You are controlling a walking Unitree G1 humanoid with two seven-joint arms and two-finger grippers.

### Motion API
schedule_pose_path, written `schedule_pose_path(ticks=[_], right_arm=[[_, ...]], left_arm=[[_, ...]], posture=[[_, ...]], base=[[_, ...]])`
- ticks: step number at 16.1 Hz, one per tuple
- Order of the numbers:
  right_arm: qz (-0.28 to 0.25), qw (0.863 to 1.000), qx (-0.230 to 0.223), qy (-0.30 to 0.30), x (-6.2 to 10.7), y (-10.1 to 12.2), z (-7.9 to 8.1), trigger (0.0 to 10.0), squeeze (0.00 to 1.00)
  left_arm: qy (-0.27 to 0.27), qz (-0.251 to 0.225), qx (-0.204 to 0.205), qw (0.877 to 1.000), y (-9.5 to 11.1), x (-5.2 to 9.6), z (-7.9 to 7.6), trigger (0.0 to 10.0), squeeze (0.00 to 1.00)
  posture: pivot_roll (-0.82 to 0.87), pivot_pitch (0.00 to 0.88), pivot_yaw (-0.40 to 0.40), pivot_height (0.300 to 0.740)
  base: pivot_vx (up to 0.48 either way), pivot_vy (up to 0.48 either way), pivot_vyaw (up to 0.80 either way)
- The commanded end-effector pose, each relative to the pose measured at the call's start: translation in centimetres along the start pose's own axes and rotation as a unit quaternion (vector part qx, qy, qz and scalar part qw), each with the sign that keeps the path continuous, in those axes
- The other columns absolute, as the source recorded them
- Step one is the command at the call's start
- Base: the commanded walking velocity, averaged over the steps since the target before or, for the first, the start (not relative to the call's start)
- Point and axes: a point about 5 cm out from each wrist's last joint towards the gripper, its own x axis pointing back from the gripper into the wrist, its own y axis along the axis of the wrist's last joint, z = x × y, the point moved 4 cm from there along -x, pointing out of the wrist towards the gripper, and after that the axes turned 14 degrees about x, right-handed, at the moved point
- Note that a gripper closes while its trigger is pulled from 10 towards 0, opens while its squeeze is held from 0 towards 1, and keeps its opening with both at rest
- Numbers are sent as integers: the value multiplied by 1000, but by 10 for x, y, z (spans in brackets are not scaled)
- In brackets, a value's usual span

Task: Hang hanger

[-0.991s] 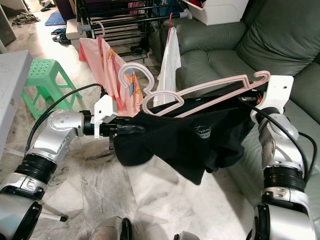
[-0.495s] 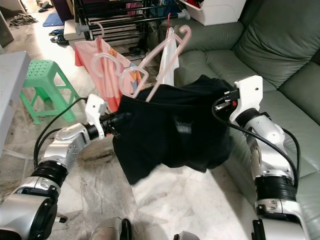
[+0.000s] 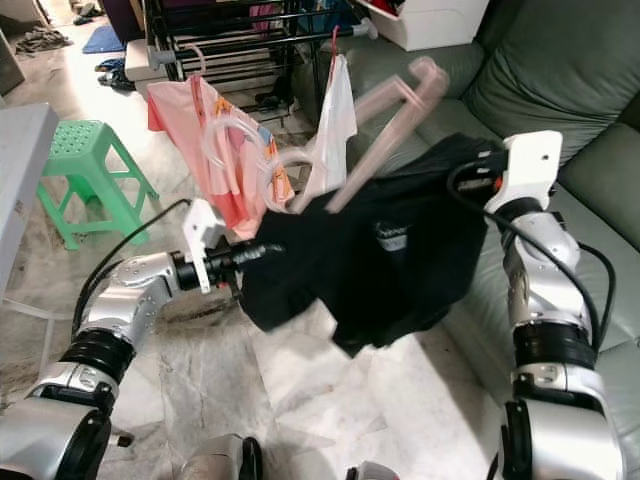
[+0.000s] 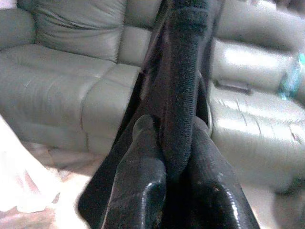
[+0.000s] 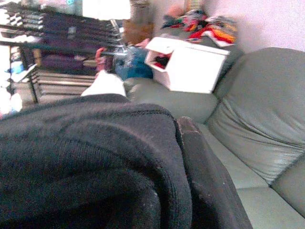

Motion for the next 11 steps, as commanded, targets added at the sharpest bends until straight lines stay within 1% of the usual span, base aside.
schedule_pose_path(ticks=[1, 2, 3, 5, 7, 8, 9, 10, 11], right_arm=[[-55, 994, -19, -93, -2, 31, -43, 0, 0], [-59, 994, -20, -94, -2, 33, -43, 0, 0], [-73, 992, -26, -96, -5, 41, -42, 0, 0], [-77, 992, -26, -97, -6, 43, -41, 0, 0], [-85, 991, -26, -95, -8, 49, -42, 0, 0], [-87, 991, -26, -95, -9, 51, -42, 0, 0], [-87, 992, -22, -94, -11, 51, -42, 0, 0], [-87, 992, -20, -92, -11, 51, -41, 0, 0], [-81, 994, -9, -75, -13, 48, -32, 0, 0]], left_arm=[[31, 61, -1, 998, -25, 23, 12, 0, 0], [31, 69, -5, 997, -28, 24, 12, 0, 0], [29, 100, -23, 994, -38, 26, 12, 0, 0], [29, 125, -40, 991, -45, 28, 12, 0, 0], [42, 165, -62, 983, -55, 32, 16, 0, 0], [61, 181, -66, 979, -59, 35, 21, 0, 0], [89, 224, -82, 967, -69, 43, 29, 0, 0], [99, 241, -85, 962, -74, 47, 31, 0, 0], [138, 258, -86, 952, -79, 52, 39, 0, 0]], posture=[[-75, 0, 10, 740], [-77, 0, 12, 740], [-82, 0, 15, 740], [-84, 0, 16, 740], [-87, 0, 17, 740], [-88, 0, 18, 740], [-89, 0, 18, 740], [-88, 0, 18, 740], [-85, 0, 21, 740]], base=[[0, 0, 0], [0, 0, 0], [0, 0, 0], [0, 0, 0], [0, 0, 0], [0, 0, 0], [0, 0, 0], [0, 0, 0], [0, 0, 0]])
